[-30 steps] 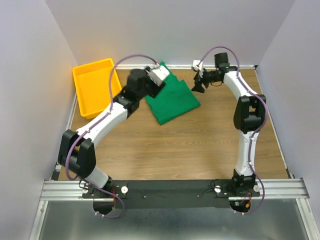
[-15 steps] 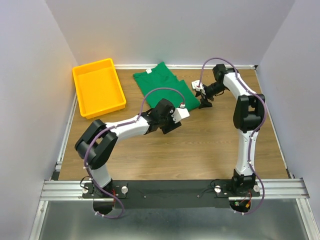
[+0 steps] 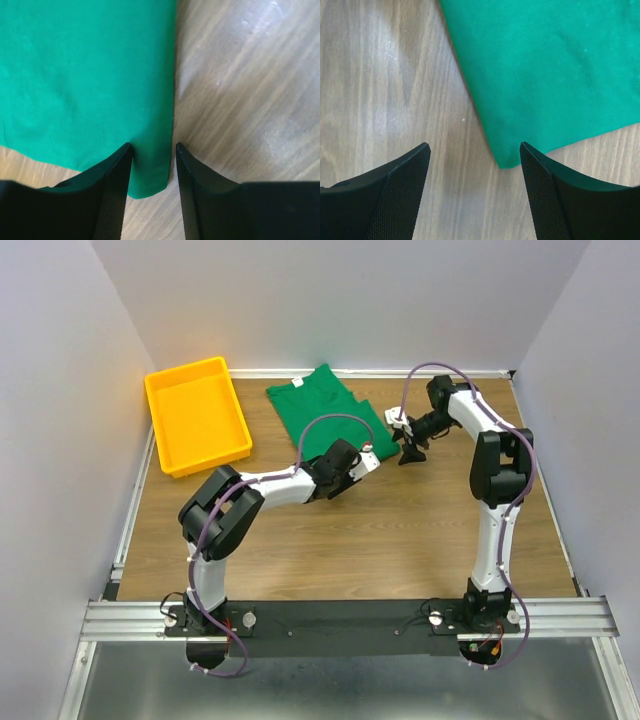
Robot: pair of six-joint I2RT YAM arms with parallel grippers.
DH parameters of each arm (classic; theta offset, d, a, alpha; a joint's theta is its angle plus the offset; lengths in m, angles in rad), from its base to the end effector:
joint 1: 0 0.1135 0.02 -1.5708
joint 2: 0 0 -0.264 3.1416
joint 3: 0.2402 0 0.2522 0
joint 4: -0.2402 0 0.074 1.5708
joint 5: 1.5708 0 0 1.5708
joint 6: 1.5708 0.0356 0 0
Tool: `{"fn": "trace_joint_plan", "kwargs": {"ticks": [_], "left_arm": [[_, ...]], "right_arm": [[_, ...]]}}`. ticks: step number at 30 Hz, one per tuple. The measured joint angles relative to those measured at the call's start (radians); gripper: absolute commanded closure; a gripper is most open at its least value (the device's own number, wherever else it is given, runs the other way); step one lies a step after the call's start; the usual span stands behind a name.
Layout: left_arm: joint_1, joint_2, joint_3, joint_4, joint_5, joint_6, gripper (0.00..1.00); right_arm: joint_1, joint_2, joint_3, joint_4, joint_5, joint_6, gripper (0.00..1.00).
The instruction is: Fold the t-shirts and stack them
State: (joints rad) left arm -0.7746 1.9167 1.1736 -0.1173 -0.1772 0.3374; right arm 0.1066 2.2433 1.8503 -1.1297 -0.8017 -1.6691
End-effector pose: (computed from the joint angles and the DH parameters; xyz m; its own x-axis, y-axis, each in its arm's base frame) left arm 0.2914 -0.2764 0.1576 -0.3105 0.7598 -0.5711 0.7515 0.5642 0.3420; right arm 0.4333 0.0721 0.1830 0.2053 -0.6741 -0.7095 -0.9777 -0.1733 -0.1183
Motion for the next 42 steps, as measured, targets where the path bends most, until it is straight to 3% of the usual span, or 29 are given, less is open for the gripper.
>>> {"fn": "trace_joint_plan", "kwargs": {"ticks": [2, 3, 7, 12, 17, 24, 31, 32, 33, 38, 42], "left_arm": [[-0.001, 0.004, 0.0, -0.001, -0.016, -0.019, 0.77], [-0.002, 0.008, 0.001, 0.003, -0.025, -0.031, 0.78], [-0.005, 0.015, 0.0, 0.004, -0.034, -0.068, 1.0], [-0.006, 0.008, -0.016, 0.024, -0.035, -0.1, 1.0], [-0.007, -0.01, -0.039, 0.032, -0.032, -0.114, 1.0], [-0.007, -0.024, -0.058, 0.041, -0.016, -0.124, 1.0], [-0.016, -0.034, -0.077, 0.061, -0.001, -0.13, 1.0], [-0.021, -0.034, -0.078, 0.065, 0.002, -0.13, 1.0], [-0.026, -0.034, -0.078, 0.068, 0.004, -0.13, 1.0], [-0.059, -0.037, -0.078, 0.067, 0.025, -0.13, 1.0], [-0.116, -0.046, -0.078, 0.047, 0.055, -0.14, 1.0]], "right_arm": [[0.004, -0.002, -0.005, 0.017, 0.0, 0.0, 0.2], [0.006, -0.002, -0.006, 0.021, 0.0, 0.0, 0.2], [0.026, -0.002, -0.019, 0.065, 0.002, 0.005, 0.21], [0.072, -0.002, -0.023, 0.144, 0.027, 0.034, 0.25], [0.102, -0.002, -0.049, 0.2, 0.077, 0.051, 0.37], [0.106, -0.022, -0.132, 0.249, 0.114, 0.044, 0.41], [0.109, -0.045, -0.175, 0.287, 0.155, 0.079, 0.81], [0.11, -0.045, -0.176, 0.292, 0.159, 0.082, 0.95], [0.11, -0.046, -0.18, 0.301, 0.163, 0.094, 0.99], [0.11, -0.106, -0.274, 0.36, 0.203, 0.135, 0.99], [0.1, -0.251, -0.476, 0.381, 0.243, 0.144, 0.99]]}}
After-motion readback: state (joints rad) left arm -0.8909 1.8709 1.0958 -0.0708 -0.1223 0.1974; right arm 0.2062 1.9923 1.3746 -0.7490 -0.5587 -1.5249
